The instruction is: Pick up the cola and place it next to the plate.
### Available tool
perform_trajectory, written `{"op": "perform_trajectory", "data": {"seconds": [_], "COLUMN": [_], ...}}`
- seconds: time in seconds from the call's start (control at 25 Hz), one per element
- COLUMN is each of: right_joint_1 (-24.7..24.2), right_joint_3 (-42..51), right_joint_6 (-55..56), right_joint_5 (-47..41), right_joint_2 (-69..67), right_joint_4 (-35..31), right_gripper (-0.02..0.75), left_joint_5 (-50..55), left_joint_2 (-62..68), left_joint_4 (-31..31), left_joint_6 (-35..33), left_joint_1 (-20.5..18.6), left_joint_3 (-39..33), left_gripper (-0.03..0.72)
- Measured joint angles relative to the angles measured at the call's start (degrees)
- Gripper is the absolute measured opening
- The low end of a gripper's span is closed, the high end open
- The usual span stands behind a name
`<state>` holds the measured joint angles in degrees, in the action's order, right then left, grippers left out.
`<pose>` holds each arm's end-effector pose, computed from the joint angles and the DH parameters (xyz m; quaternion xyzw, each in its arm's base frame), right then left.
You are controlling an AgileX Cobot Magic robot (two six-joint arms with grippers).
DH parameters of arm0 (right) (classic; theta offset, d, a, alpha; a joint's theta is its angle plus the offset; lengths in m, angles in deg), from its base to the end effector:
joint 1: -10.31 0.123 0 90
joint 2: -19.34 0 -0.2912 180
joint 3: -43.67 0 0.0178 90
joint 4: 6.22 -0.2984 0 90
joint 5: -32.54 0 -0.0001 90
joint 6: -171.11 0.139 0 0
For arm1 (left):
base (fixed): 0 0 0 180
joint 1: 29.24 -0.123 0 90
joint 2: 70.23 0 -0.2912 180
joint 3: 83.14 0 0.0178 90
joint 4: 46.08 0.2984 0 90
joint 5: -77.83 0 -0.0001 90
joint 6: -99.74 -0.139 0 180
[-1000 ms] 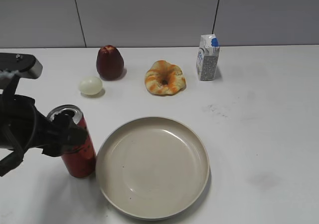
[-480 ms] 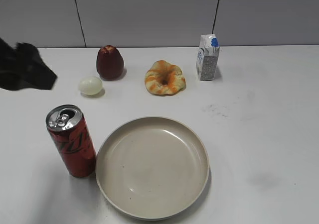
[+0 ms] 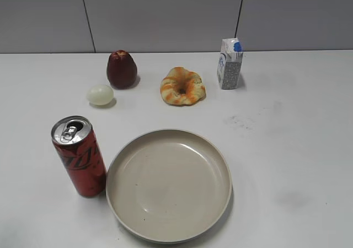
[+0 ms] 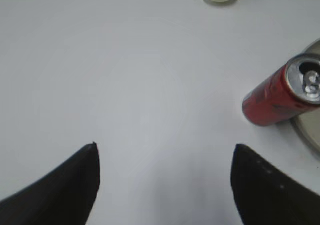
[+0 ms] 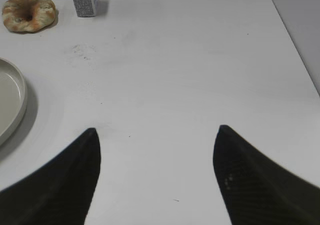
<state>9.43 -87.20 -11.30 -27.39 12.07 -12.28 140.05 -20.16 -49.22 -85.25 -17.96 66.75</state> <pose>0.0742 0.0116 0.2786 -0.0130 0.8483 0.0377 0.5280 0.1838 -0.0435 0.3047 0.1297 0.9374 -0.0447 0.3202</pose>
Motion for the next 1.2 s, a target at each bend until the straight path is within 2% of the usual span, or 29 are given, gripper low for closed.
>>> {"op": "perform_trajectory", "data": {"seconds": [0.2,0.4,0.92,1.2], "right_joint_1": [0.0,0.0,0.0,0.0], "right_joint_3": [0.0,0.0,0.0,0.0], "right_joint_6": [0.0,0.0,0.0,0.0], "right_joint_5": [0.0,0.0,0.0,0.0], "right_joint_2": [0.0,0.0,0.0,0.0], "right_joint_4": [0.0,0.0,0.0,0.0], "right_gripper": [0.535,0.535,0.535,0.535], "left_joint_5": [-0.9,-2.0,-3.0,-3.0], "left_joint_2": [-15.4,-25.9,-29.8,-40.8], "left_joint_4": [-0.1,-0.2,-0.2,-0.3], "left_joint_6": [0.0,0.0,0.0,0.0], "left_joint_1": [-1.3,-1.4,-1.6,-6.7], "left_joint_3": [-10.7,-17.8,-18.5,-18.5], "left_gripper": [0.611,0.600,0.585,0.552]}}
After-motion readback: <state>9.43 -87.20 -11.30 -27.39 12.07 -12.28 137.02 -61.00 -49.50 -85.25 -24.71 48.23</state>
